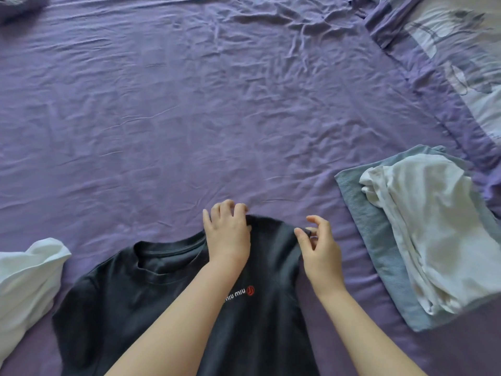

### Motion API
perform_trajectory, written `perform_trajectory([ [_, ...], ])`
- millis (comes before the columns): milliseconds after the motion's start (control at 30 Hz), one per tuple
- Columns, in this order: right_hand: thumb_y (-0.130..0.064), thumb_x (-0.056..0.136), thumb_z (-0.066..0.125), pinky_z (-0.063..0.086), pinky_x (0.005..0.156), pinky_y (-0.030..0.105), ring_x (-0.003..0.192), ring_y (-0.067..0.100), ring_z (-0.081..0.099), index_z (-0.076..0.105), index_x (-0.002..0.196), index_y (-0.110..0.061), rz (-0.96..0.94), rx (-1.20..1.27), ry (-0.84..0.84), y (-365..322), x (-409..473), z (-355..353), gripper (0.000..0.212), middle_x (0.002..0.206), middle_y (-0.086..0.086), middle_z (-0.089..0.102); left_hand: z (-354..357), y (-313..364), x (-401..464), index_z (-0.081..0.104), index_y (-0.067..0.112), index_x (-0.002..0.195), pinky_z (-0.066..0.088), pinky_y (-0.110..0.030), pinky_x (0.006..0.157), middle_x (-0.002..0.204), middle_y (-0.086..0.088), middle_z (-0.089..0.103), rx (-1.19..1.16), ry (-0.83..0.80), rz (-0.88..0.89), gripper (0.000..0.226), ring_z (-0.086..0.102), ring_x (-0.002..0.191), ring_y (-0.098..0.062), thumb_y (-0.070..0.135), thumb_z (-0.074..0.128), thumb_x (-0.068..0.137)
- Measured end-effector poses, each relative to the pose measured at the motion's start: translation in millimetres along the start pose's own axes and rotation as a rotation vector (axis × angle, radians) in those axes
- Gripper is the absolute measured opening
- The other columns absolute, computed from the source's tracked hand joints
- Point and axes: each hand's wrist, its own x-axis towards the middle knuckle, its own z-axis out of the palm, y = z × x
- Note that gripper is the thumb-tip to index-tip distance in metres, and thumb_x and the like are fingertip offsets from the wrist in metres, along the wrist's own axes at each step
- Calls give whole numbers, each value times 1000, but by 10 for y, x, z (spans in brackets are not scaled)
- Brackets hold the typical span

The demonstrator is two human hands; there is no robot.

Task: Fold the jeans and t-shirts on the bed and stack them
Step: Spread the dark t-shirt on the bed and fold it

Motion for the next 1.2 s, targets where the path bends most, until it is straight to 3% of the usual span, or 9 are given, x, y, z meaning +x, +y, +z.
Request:
perform_trajectory([
  [133, -33, 81, 70, 41, 75, 23, 89, 9, 55, 46, 121, -24, 7, -57, -124, 83, -210, -40, 48, 99, -8, 60, 39, 61, -310, 66, 17, 88, 49, -42, 88, 99, -6, 62, -50, 182, 262, 30, 60, 100, -31, 8, 79, 63],
  [233, -29, 76, 75, 51, 76, 21, 88, 3, 64, 44, 110, -36, 35, 77, -129, 62, -407, -59, 47, 99, -9, 66, 131, 54, -662, 69, 19, 85, 52, -40, 85, 97, -3, 65, -95, 70, 319, 29, 63, 99, -28, 9, 82, 60],
  [400, -22, 84, 66, 49, 87, 27, 99, 7, 61, 54, 110, -30, -64, -24, -206, 74, -674, -76, 29, 104, -13, 64, 141, 96, -852, 70, 18, 104, 33, -49, 110, 123, -4, 60, -218, -40, 132, 19, 50, 125, -25, 21, 65, 86],
  [500, -6, 88, 55, 44, 97, 35, 111, 13, 55, 51, 117, -21, -67, -20, -264, 78, -740, -61, 32, 106, -21, 59, -14, 239, -726, 71, 21, 94, 35, -37, 103, 111, 5, 60, -489, -46, -75, 28, 49, 114, -15, 45, 56, 88],
  [600, 2, 88, 44, 43, 97, 32, 116, 12, 52, 44, 116, -27, -14, 20, -359, 57, -763, -71, 40, 106, -24, 56, -87, 340, -587, 62, 24, 100, 37, -36, 99, 110, 6, 54, -352, -149, -115, 46, 46, 109, -15, 64, 56, 77],
  [867, -20, 87, 59, 34, 87, 23, 97, 6, 53, 57, 113, -27, -239, -352, -345, 191, -862, -155, 27, 95, -18, 63, -33, 193, -572, 69, 18, 97, 39, -33, 92, 114, 1, 56, -168, -232, 11, 19, 41, 117, -21, 23, 52, 91],
  [1000, -17, 77, 73, 42, 71, 28, 78, 13, 56, 66, 84, -25, -457, -485, -267, 182, -910, -200, 13, 77, -12, 61, -9, 225, -623, 67, 15, 100, 35, -39, 103, 113, -1, 56, -287, -216, -22, 28, 41, 119, -20, 38, 55, 89],
  [1100, -12, 75, 73, 42, 70, 25, 84, 11, 58, 65, 87, -23, -524, -463, -253, 223, -963, -214, 18, 84, -13, 63, -31, 210, -616, 62, 18, 110, 32, -42, 106, 118, -1, 49, -186, -354, 79, 46, 35, 122, -20, 51, 63, 77],
  [1200, -6, 74, 73, 48, 73, 28, 89, 10, 59, 66, 96, -21, -495, -412, -240, 221, -1012, -192, 28, 91, -12, 66, -51, 148, -552, 68, 14, 105, 41, -38, 97, 116, -5, 52, -173, -343, 92, 30, 41, 119, -24, 34, 63, 83],
])
